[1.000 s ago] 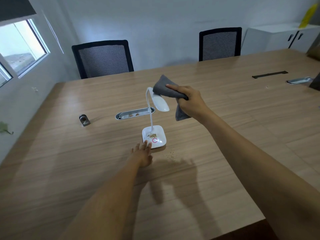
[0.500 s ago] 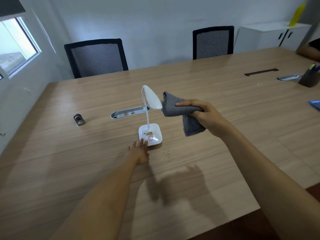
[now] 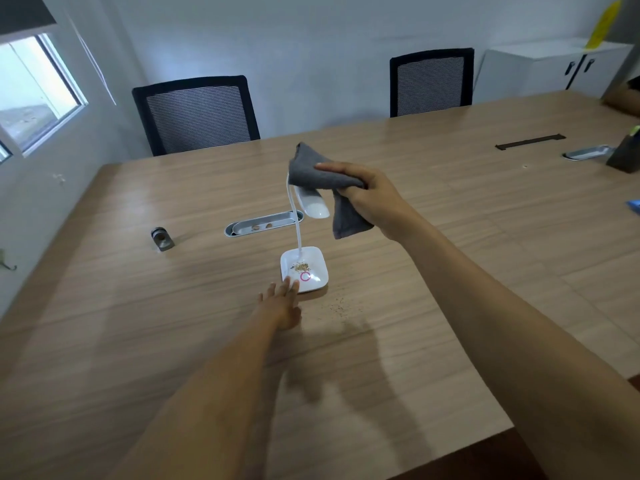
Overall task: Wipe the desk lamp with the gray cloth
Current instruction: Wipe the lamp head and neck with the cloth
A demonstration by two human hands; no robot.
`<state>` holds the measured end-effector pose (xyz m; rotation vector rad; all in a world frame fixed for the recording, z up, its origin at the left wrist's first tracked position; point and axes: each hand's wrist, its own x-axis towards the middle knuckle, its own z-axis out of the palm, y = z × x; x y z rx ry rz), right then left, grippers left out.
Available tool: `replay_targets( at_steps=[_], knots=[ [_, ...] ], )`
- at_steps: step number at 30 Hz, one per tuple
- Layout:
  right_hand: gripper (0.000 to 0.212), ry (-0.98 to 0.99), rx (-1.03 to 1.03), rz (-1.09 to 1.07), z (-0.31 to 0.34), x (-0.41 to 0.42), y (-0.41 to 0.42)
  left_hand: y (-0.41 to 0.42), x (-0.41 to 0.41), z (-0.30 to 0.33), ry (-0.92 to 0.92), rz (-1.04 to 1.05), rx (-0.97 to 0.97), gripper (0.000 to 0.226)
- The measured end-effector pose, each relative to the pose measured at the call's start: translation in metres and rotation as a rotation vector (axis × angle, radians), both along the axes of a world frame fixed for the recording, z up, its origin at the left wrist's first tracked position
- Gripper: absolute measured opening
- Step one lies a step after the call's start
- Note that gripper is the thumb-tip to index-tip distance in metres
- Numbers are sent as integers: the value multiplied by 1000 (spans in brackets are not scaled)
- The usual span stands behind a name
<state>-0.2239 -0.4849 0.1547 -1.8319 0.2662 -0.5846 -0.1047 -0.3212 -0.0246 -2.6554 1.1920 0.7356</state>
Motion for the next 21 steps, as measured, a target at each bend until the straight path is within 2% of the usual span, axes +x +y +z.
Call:
replay_targets(
  at_steps=[5, 8, 11, 13, 18, 21],
  knots=[
    [62, 177, -132, -178, -9, 13, -14, 1, 0, -2, 1, 9, -11, 68],
    [64, 160, -126, -283, -5, 19, -21, 0, 0, -2, 7, 13, -7, 68],
    [59, 54, -97, -171, 2, 22, -16, -1, 0, -1, 0, 12, -11, 67],
    [60, 54, -140, -91, 3, 25, -10, -1, 0, -1, -4, 16, -14, 66],
    [64, 226, -406, -110, -4, 36, -13, 1, 1, -2, 5, 13, -34, 65],
    [64, 328, -455, -199, -8, 39, -20, 1, 2, -2, 9, 8, -35, 65]
  ],
)
